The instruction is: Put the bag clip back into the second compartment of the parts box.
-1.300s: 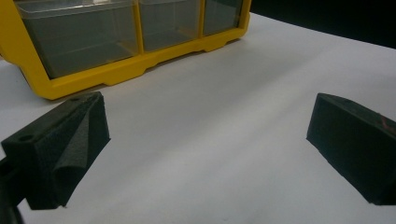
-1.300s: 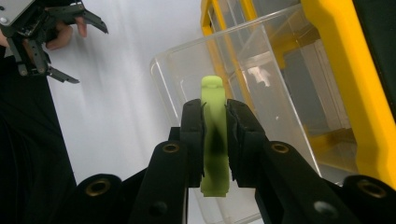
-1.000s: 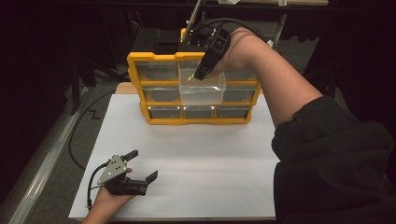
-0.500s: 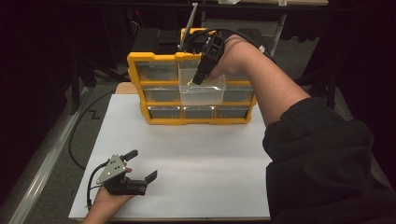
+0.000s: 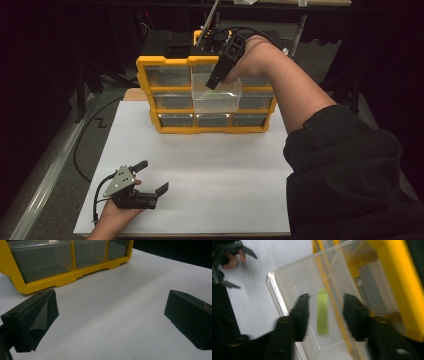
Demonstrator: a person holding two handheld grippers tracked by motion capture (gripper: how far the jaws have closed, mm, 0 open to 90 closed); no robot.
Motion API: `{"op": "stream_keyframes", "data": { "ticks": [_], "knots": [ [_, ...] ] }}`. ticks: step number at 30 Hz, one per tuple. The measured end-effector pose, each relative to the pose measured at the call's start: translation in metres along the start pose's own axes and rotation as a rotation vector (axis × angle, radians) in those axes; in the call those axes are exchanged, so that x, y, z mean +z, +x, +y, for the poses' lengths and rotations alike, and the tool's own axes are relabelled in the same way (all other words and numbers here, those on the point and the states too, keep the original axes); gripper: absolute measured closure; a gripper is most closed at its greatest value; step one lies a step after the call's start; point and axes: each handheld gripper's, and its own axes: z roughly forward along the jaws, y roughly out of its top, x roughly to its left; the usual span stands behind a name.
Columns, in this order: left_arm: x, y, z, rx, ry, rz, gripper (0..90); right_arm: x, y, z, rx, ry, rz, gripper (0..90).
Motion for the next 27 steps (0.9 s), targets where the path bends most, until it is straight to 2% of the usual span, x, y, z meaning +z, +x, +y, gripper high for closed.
{"op": "stream_keyframes", "data": {
  "ticks": [2, 5, 10, 16, 27],
  "knots": [
    [0.0, 0.0, 0.0, 0.0, 0.002, 0.0, 0.3, -0.005, 0.001, -0.001, 0.012, -0.007, -0.006, 43.4],
    [0.001, 0.001, 0.0, -0.001, 0.003, 0.001, 0.3, -0.009, 0.003, -0.004, 0.017, -0.007, -0.003, 41.0],
    [0.001, 0.001, 0.0, 0.001, 0.008, -0.002, 0.3, -0.015, 0.009, -0.013, 0.019, 0.0, -0.009, 39.7],
    [0.002, 0.001, 0.0, -0.002, 0.008, -0.001, 0.3, -0.028, 0.025, -0.034, 0.019, 0.005, -0.026, 38.2],
    [0.003, 0.0, 0.0, 0.004, 0.014, 0.001, 0.3, -0.032, 0.039, -0.068, 0.046, 0.01, -0.029, 34.3]
  ]
}}
